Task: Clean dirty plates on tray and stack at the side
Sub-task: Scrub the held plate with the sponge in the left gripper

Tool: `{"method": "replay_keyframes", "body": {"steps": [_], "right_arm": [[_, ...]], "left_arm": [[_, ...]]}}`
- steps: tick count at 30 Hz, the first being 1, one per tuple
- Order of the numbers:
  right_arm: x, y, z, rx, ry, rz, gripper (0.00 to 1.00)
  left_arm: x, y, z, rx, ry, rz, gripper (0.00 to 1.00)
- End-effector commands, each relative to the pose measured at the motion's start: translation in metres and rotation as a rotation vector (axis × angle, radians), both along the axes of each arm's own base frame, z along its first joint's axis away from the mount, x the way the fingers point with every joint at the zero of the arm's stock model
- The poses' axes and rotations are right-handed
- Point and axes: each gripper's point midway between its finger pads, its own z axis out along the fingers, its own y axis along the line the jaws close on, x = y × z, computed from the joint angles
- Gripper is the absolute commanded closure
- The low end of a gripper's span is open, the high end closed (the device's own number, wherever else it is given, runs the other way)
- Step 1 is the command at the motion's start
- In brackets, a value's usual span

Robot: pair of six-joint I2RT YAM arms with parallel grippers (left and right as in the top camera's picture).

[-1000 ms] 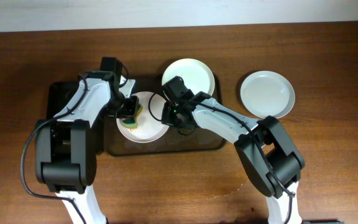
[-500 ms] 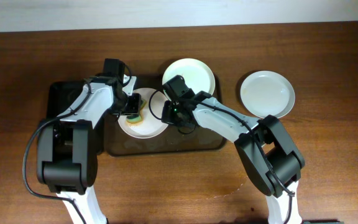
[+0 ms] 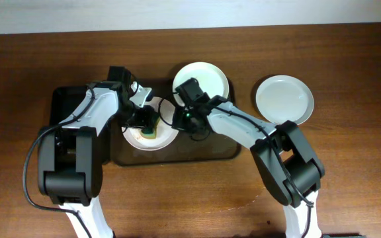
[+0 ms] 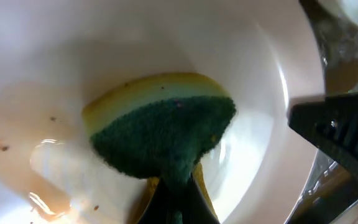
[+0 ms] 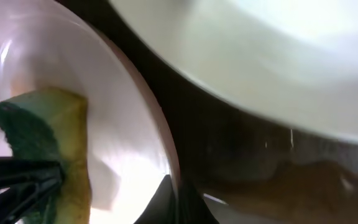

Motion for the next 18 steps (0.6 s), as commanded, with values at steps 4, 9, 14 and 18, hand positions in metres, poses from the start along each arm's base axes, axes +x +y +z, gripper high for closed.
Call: {"method": "replay_keyframes", "body": {"steps": [4, 9, 14, 18], "right_arm": [[-0.002, 0.004, -0.026, 0.136, 0.138, 0.021, 0.96], [0.0, 0.006, -0.025, 0.14, 0.129, 0.024, 0.96], [0.0, 0.006, -0.025, 0.139, 0.129, 0.024, 0.96], [-0.001, 0.005, -0.025, 0.139, 0.129, 0.024, 0.96]], "left_arm": [[-0.026, 0.06, -0.021, 0.357, 0.151, 0.222, 0.99], [-0.025, 0.046, -0.021, 0.391, 0.102, 0.086, 0.99], [0.033, 0.106, 0.001, 0.817, -0.194, 0.211, 0.99], [0.055, 0.1, 0.006, 0.774, -0.284, 0.284, 0.99]]}}
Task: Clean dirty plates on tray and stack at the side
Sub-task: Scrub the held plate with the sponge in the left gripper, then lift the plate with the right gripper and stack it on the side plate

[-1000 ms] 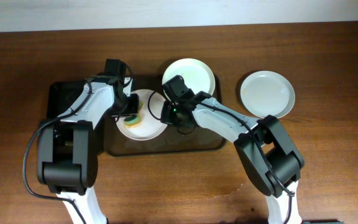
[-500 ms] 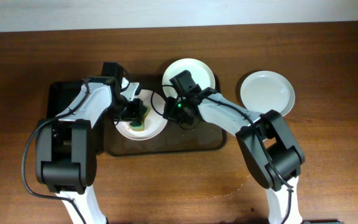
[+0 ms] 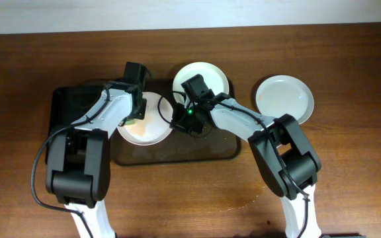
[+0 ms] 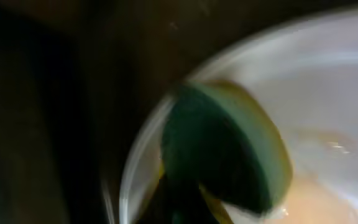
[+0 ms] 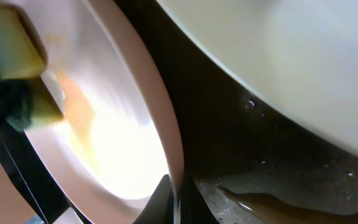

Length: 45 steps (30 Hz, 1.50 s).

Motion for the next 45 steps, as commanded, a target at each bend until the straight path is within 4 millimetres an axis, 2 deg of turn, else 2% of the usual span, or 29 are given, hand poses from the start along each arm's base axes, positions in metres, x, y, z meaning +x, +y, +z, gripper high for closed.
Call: {"method": "replay_keyframes", "body": {"steps": [1, 3, 5, 6, 7, 8, 9, 10, 11, 12, 13, 14, 15, 17, 20, 22, 23, 25, 28, 30, 32, 33, 34, 37, 38, 39, 42, 44, 45], "right_arm": [[0.002, -0.013, -0.022, -0.057, 0.024, -0.025, 0.96], [0.002, -0.013, -0.022, -0.056, 0.023, -0.025, 0.96], [0.002, -0.013, -0.022, -0.056, 0.023, -0.025, 0.96], [0.002, -0.013, -0.022, -0.057, 0.024, -0.025, 0.96], [0.002, -0.013, -0.022, -0.056, 0.023, -0.025, 0.96], [0.002, -0.013, -0.022, -0.056, 0.023, -0.025, 0.96], [0.002, -0.013, -0.022, -0.056, 0.024, -0.025, 0.96], [0.001, -0.013, -0.022, -0.056, 0.024, -0.025, 0.96], [0.001, -0.013, -0.022, -0.057, 0.02, -0.019, 0.96], [0.001, -0.013, -0.022, -0.057, 0.02, -0.019, 0.96], [0.001, -0.013, -0.022, -0.057, 0.02, -0.019, 0.96], [0.002, -0.013, -0.022, -0.056, 0.019, -0.019, 0.96], [0.002, -0.013, -0.022, -0.056, 0.019, -0.019, 0.96], [0.002, -0.013, -0.022, -0.056, 0.019, -0.019, 0.96], [0.002, -0.013, -0.022, -0.056, 0.019, -0.019, 0.96], [0.001, -0.013, -0.022, -0.056, 0.02, -0.019, 0.96], [0.001, -0.012, -0.022, -0.054, 0.016, -0.012, 0.96], [0.001, -0.012, -0.021, -0.054, 0.016, -0.012, 0.96], [0.001, -0.012, -0.021, -0.054, 0.016, -0.012, 0.96], [0.001, -0.012, -0.022, -0.054, 0.016, -0.012, 0.96], [0.001, -0.012, -0.022, -0.054, 0.016, -0.012, 0.96], [0.001, -0.012, -0.021, -0.054, 0.016, -0.011, 0.96], [0.001, -0.012, -0.022, -0.054, 0.016, -0.012, 0.96], [0.002, -0.012, -0.021, -0.054, 0.015, -0.012, 0.96], [0.002, -0.012, -0.021, -0.053, 0.014, -0.012, 0.96], [0.002, -0.012, -0.021, -0.053, 0.013, -0.011, 0.96], [0.002, -0.011, -0.021, -0.05, 0.015, -0.01, 0.96], [0.001, -0.011, -0.021, -0.05, 0.013, -0.007, 0.96], [0.001, -0.011, -0.02, -0.045, 0.015, -0.003, 0.96]], "left_arm": [[0.001, 0.016, -0.002, 0.063, -0.021, 0.06, 0.99], [-0.012, -0.004, -0.013, -0.039, 0.055, 0.019, 0.99], [-0.039, -0.053, -0.024, -0.312, 0.202, -0.108, 0.99], [-0.053, -0.086, -0.021, -0.488, 0.263, -0.227, 0.99], [-0.06, -0.105, -0.016, -0.596, 0.288, -0.304, 1.0], [-0.066, -0.122, -0.009, -0.697, 0.299, -0.372, 0.99], [-0.066, -0.128, -0.006, -0.731, 0.293, -0.389, 0.99], [-0.061, -0.124, -0.008, -0.706, 0.276, -0.382, 0.99], [-0.048, -0.103, -0.015, -0.606, 0.24, -0.244, 0.99], [-0.037, -0.078, -0.02, -0.494, 0.196, -0.105, 0.99], [-0.024, -0.04, -0.022, -0.34, 0.122, 0.063, 0.99], [-0.021, -0.021, -0.021, -0.269, 0.087, 0.14, 0.99], [-0.019, 0.013, -0.016, -0.142, 0.025, 0.29, 0.99], [-0.025, 0.034, -0.011, -0.046, 0.0, 0.382, 1.0], [-0.047, 0.031, -0.015, -0.039, 0.097, 0.375, 0.99], [-0.063, -0.009, -0.025, -0.213, 0.258, 0.16, 0.99], [-0.067, -0.04, -0.026, -0.372, 0.314, 0.031, 0.99], [-0.073, -0.101, -0.011, -0.704, 0.343, -0.249, 0.99], [-0.062, -0.113, -0.005, -0.767, 0.289, -0.309, 0.99], [-0.035, -0.096, -0.009, -0.709, 0.195, -0.153, 0.99], [-0.007, -0.054, -0.015, -0.567, 0.075, 0.083, 0.99], [0.0, -0.024, -0.017, -0.452, 0.015, 0.223, 0.99], [-0.002, 0.015, -0.016, -0.287, -0.03, 0.349, 0.99], [-0.026, 0.059, -0.013, -0.07, 0.009, 0.43, 0.99], [-0.033, 0.06, -0.014, -0.061, 0.041, 0.423, 0.99], [-0.04, 0.053, -0.017, -0.088, 0.094, 0.384, 0.99], [-0.049, -0.005, -0.019, -0.375, 0.243, 0.147, 0.99], [-0.048, -0.058, 0.007, -0.676, 0.291, -0.074, 0.99], [-0.045, -0.082, 0.035, -0.849, 0.279, -0.193, 0.99]]}}
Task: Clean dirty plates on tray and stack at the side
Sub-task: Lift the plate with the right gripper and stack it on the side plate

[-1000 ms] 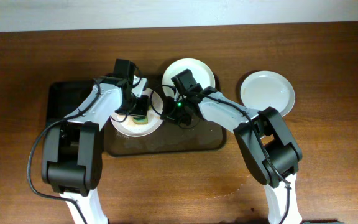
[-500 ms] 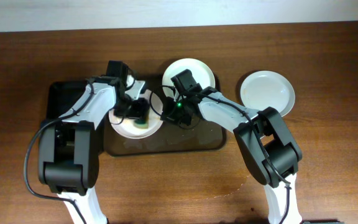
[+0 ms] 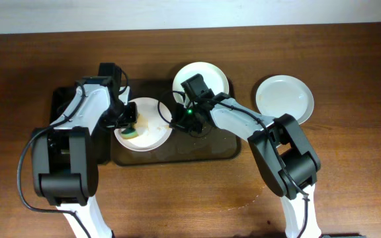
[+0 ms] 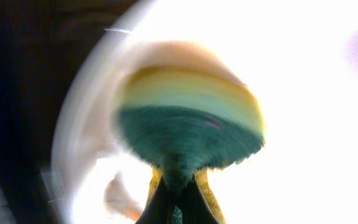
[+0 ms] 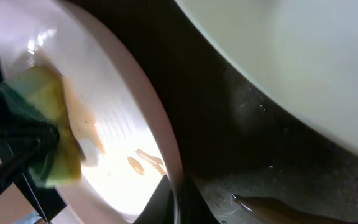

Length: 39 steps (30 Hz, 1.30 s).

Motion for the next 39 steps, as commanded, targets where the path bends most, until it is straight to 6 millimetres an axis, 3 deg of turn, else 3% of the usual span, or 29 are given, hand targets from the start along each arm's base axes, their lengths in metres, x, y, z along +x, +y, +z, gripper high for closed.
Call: {"method": "replay_keyframes", "body": {"steps": [1, 3, 5, 7, 9, 11, 13, 15, 18, 22, 26, 29, 35, 37, 39], "right_arm": [[-0.001, -0.012, -0.021, -0.045, 0.031, -0.018, 0.96], [-0.001, -0.012, -0.02, -0.04, 0.032, -0.016, 0.96], [-0.002, -0.009, -0.017, -0.015, 0.039, 0.002, 0.96], [0.0, -0.007, -0.006, -0.015, 0.002, 0.049, 0.96], [0.008, -0.019, 0.01, -0.106, -0.058, 0.06, 0.96], [0.018, -0.035, 0.037, -0.234, -0.154, 0.084, 0.96], [0.026, -0.049, 0.061, -0.365, -0.247, 0.104, 0.96], [0.033, -0.073, 0.104, -0.612, -0.404, 0.119, 0.96], [0.037, -0.083, 0.158, -0.913, -0.637, 0.081, 0.96], [0.018, -0.075, 0.209, -1.25, -0.904, 0.002, 0.96], [-0.008, -0.058, 0.253, -1.428, -1.107, -0.077, 0.96], [-0.018, -0.049, 0.26, -1.442, -1.151, -0.08, 0.96], [-0.018, -0.048, 0.256, -1.405, -1.142, -0.096, 0.96], [-0.012, -0.049, 0.241, -1.343, -1.078, -0.055, 0.96], [0.0, -0.062, 0.211, -1.156, -0.887, 0.008, 0.96]], "left_arm": [[0.016, -0.072, 0.067, -0.556, -0.111, -0.259, 1.0], [0.031, -0.047, 0.092, -0.553, -0.155, -0.204, 0.99], [0.039, -0.016, 0.102, -0.512, -0.173, -0.141, 0.99], [0.044, 0.036, 0.101, -0.393, -0.162, 0.018, 0.99], [0.039, 0.083, 0.091, -0.271, -0.138, 0.135, 0.99], [0.033, 0.102, 0.088, -0.226, -0.121, 0.175, 0.99], [0.032, 0.106, 0.086, -0.209, -0.117, 0.18, 0.99], [0.029, 0.114, 0.083, -0.158, -0.104, 0.188, 0.99], [0.028, 0.121, 0.08, -0.12, -0.098, 0.201, 0.99], [0.037, 0.125, 0.078, -0.104, -0.135, 0.211, 0.99], [0.038, 0.128, 0.077, -0.093, -0.137, 0.219, 0.99], [0.038, 0.128, 0.077, -0.093, -0.138, 0.219, 0.99], [0.038, 0.128, 0.077, -0.093, -0.138, 0.219, 0.99], [0.038, 0.127, 0.077, -0.094, -0.138, 0.219, 0.99], [0.035, 0.126, 0.077, -0.096, -0.126, 0.223, 0.99]]}}
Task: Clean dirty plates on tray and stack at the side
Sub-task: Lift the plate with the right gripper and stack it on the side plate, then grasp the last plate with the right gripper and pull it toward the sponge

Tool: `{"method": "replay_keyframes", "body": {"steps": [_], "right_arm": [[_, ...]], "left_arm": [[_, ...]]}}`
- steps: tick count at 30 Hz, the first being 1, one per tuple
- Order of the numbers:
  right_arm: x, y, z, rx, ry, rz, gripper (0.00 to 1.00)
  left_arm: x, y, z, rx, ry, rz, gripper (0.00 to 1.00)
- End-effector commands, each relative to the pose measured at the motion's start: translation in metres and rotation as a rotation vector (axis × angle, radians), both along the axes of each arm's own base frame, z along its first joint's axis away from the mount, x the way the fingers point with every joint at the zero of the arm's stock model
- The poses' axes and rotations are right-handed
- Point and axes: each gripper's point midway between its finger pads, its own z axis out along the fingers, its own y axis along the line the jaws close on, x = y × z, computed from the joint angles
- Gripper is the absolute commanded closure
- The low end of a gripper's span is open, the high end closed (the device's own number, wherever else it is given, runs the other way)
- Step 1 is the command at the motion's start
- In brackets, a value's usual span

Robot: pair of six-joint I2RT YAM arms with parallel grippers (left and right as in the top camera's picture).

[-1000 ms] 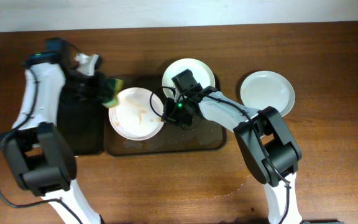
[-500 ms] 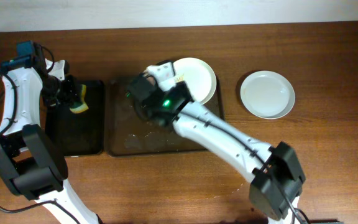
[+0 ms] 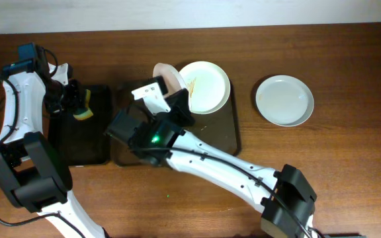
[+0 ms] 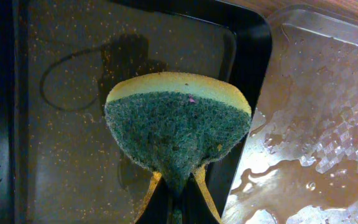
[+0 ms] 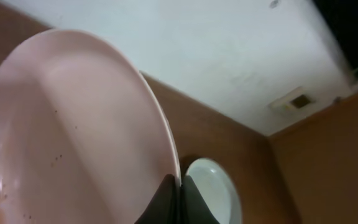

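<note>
A pale pink plate [image 3: 166, 76] stands up on edge high above the tray, with my right gripper [image 5: 178, 186] shut on its rim; small dark specks dot its face [image 5: 73, 143]. A green-and-yellow sponge [image 4: 178, 127] is pinched in my left gripper [image 4: 178, 193], hanging over the black tray [image 3: 78, 142] at the far left. A white plate [image 3: 204, 86] with orange crumbs sits at the back of the wet clear tray [image 3: 220, 129]. One clean white plate [image 3: 284, 99] lies on the table to the right.
The raised right arm [image 3: 197, 155] crosses over the clear tray, hiding most of it from overhead. Water pools on the clear tray [image 4: 316, 124] beside the black tray's rim. Brown table surface surrounds both trays.
The sponge has left the pink plate and is now over the black tray at the far left. My right gripper has the plate raised off the tray and tipped on edge.
The sponge in my left gripper was pressed in the middle of the pink plate while my right gripper held its rim on the tray. Then it was at the plate's far-left edge, then its near-left side. Now sponge and plate are apart, the plate raised.
</note>
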Motion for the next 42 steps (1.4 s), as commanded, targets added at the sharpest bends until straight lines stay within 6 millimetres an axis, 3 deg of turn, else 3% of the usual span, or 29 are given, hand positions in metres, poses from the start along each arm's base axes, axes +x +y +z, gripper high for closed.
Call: {"method": "replay_keyframes", "body": {"steps": [1, 4, 5, 7, 8, 9, 10, 11, 12, 13, 14, 16, 20, 21, 22, 24, 26, 27, 29, 31, 33, 35, 36, 39, 42], "right_arm": [[0.016, -0.021, -0.024, 0.265, 0.225, -0.008, 0.96], [0.034, -0.052, -0.025, 0.512, 0.374, -0.025, 0.96], [0.049, -0.083, -0.023, 0.662, 0.436, -0.059, 0.96], [0.067, -0.134, -0.029, 0.801, 0.481, -0.145, 0.96], [0.075, -0.169, -0.035, 0.866, 0.501, -0.215, 0.96], [0.08, -0.216, -0.043, 0.928, 0.503, -0.316, 0.96], [0.08, -0.255, -0.051, 0.963, 0.49, -0.399, 0.96], [0.079, -0.271, -0.055, 0.974, 0.484, -0.435, 0.96], [0.075, -0.313, -0.066, 0.989, 0.468, -0.53, 0.96], [0.071, -0.339, -0.077, 0.994, 0.464, -0.585, 0.96], [0.065, -0.362, -0.092, 1.002, 0.464, -0.64, 0.96], [0.058, -0.382, -0.124, 1.006, 0.471, -0.689, 0.96], [0.041, -0.381, -0.173, 1.009, 0.511, -0.717, 0.96], [0.039, -0.377, -0.179, 1.02, 0.525, -0.711, 0.89], [0.04, -0.373, -0.179, 1.035, 0.531, -0.698, 0.52], [0.051, -0.359, -0.164, 1.094, 0.555, -0.609, 0.37], [0.064, -0.339, -0.14, 1.156, 0.565, -0.526, 0.36], [0.075, -0.319, -0.126, 1.175, 0.569, -0.456, 0.36], [0.089, -0.266, -0.113, 1.201, 0.593, -0.318, 0.38], [0.099, -0.208, -0.115, 1.208, 0.602, -0.246, 0.45], [0.103, -0.169, -0.134, 1.19, 0.587, -0.3, 0.45], [0.103, -0.149, -0.154, 1.169, 0.586, -0.35, 0.45], [0.101, -0.133, -0.175, 1.146, 0.602, -0.368, 0.45], [0.095, -0.119, -0.207, 1.107, 0.644, -0.397, 0.51], [0.088, -0.116, -0.224, 1.107, 0.697, -0.423, 0.64]], "left_arm": [[-0.004, -0.001, -0.003, -0.002, 0.022, 0.015, 0.99], [-0.004, 0.0, -0.003, -0.002, 0.022, 0.015, 0.99], [-0.004, -0.001, -0.003, -0.002, 0.022, 0.015, 0.99], [-0.004, -0.001, -0.003, -0.002, 0.022, 0.015, 0.99], [-0.004, 0.0, -0.003, -0.002, 0.022, 0.015, 0.99], [-0.004, 0.0, -0.003, -0.002, 0.022, 0.015, 0.99], [-0.004, 0.0, -0.003, -0.001, 0.021, 0.015, 0.99], [-0.004, 0.0, -0.003, -0.001, 0.021, 0.015, 0.99], [-0.004, 0.0, -0.002, -0.001, 0.019, 0.015, 0.99], [-0.003, 0.0, -0.002, 0.0, 0.018, 0.015, 0.99], [-0.003, 0.0, -0.002, 0.0, 0.014, 0.015, 0.99], [-0.001, 0.001, -0.002, 0.003, 0.007, 0.015, 0.99], [0.0, 0.001, -0.002, 0.004, 0.003, 0.015, 0.99], [0.0, 0.001, -0.002, 0.004, 0.003, 0.015, 0.99], [0.0, 0.001, -0.002, 0.004, 0.003, 0.015, 0.99], [0.0, 0.001, -0.002, 0.004, 0.003, 0.015, 0.99], [0.0, 0.001, -0.002, 0.004, 0.003, 0.015, 0.99], [0.001, 0.001, -0.002, 0.004, 0.001, 0.015, 0.99], [0.001, 0.0, -0.002, 0.004, 0.001, 0.013, 0.99], [0.003, -0.002, -0.001, 0.006, -0.006, 0.01, 0.99], [0.008, -0.005, -0.001, 0.009, -0.02, 0.004, 0.99], [0.008, -0.006, -0.001, 0.011, -0.022, 0.0, 0.99], [0.008, -0.007, -0.001, 0.011, -0.022, 0.0, 0.99], [0.007, -0.008, -0.001, 0.008, -0.016, -0.002, 0.99], [0.006, -0.008, -0.001, 0.007, -0.013, -0.002, 0.99]]}}
